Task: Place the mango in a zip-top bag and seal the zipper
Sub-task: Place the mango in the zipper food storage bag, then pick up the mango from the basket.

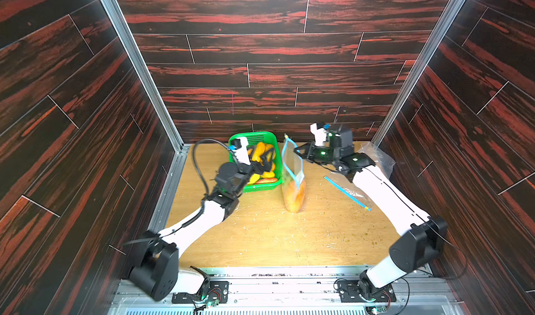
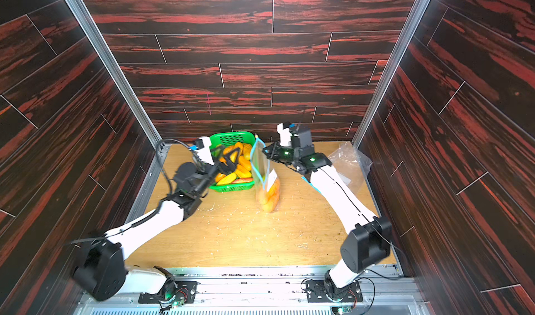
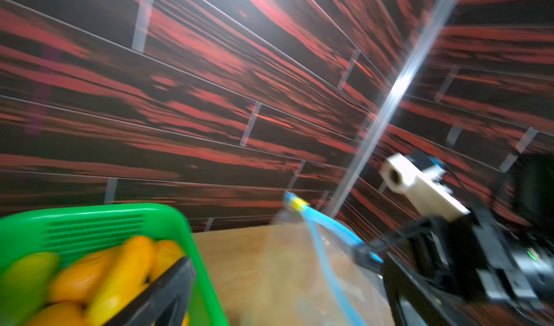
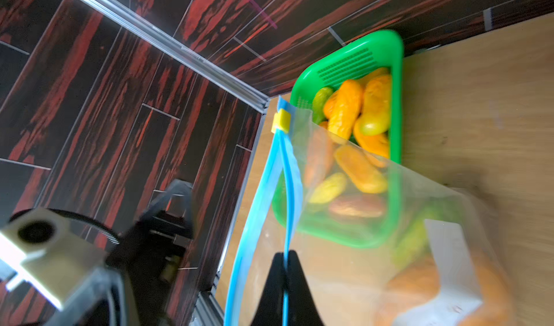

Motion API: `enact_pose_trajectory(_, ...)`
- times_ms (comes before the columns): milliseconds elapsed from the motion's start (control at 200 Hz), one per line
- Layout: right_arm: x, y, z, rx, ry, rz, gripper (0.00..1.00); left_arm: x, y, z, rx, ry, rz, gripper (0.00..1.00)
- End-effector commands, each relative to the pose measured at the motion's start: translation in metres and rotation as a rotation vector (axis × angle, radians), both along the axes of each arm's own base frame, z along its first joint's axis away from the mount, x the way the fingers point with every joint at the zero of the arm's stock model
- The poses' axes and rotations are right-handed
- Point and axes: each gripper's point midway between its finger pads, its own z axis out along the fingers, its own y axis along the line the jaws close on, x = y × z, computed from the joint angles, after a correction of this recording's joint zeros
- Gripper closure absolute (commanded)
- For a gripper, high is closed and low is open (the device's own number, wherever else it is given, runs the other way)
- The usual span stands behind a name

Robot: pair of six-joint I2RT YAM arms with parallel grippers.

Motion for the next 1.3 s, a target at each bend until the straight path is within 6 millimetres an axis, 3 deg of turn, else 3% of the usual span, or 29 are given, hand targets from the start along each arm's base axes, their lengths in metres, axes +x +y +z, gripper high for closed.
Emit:
enact_pose_trajectory(0,-0.009,-0.002,0.021,0.014,-0.09,0.055,1.0,0.032,0.041,-0.034,0.075,0.235,0.213,0.0)
enact_pose_trajectory(95,-0.013,0.005,0.029,0.047,-0.126,0.107,1.0,0.067,0.047,-0.063,0.098,0.378,0.218,0.0)
enact_pose_trajectory(170,-0.016,0.013,0.034,0.088,-0.142,0.152,1.0,0.097,0.038,-0.093,0.17,0.511,0.172,0.0)
enact_pose_trajectory(185,-0.016,0.015,0.034,0.097,-0.144,0.162,1.0,0.103,0.037,-0.091,0.183,0.522,0.17,0.0)
enact_pose_trajectory(210,-0.018,0.018,0.035,0.111,-0.146,0.179,1.0,0.116,0.032,-0.109,0.221,0.575,0.159,0.01)
enact_pose_trajectory(401,-0.02,0.035,0.016,0.109,-0.128,0.246,1.0,0.173,0.011,-0.183,0.349,0.755,0.06,0.09)
enact_pose_trajectory(601,-0.025,0.037,-0.006,0.093,-0.1,0.27,1.0,0.207,0.006,-0.229,0.426,0.801,0.066,0.05)
enact_pose_trajectory(651,-0.025,0.037,-0.012,0.09,-0.086,0.272,1.0,0.215,0.006,-0.237,0.435,0.798,0.078,0.01)
enact_pose_trajectory(787,-0.031,0.035,-0.022,0.09,-0.072,0.273,1.0,0.23,0.004,-0.256,0.449,0.801,0.089,0.01)
enact_pose_trajectory(847,-0.032,0.033,-0.026,0.085,-0.068,0.265,1.0,0.233,0.002,-0.261,0.444,0.799,0.085,0.07)
enact_pose_trajectory(1002,-0.031,0.033,-0.03,0.076,-0.063,0.26,1.0,0.229,-0.007,-0.262,0.41,0.797,0.029,0.46)
enact_pose_trajectory(1057,-0.03,0.033,-0.029,0.074,-0.063,0.259,1.0,0.227,-0.009,-0.254,0.398,0.781,0.016,0.49)
enact_pose_trajectory(1187,-0.026,0.03,-0.028,0.059,-0.059,0.228,1.0,0.219,-0.005,-0.216,0.383,0.726,0.029,0.58)
enact_pose_trajectory(1293,-0.02,0.026,-0.026,0.023,-0.062,0.174,1.0,0.204,-0.001,-0.166,0.348,0.673,0.031,0.7)
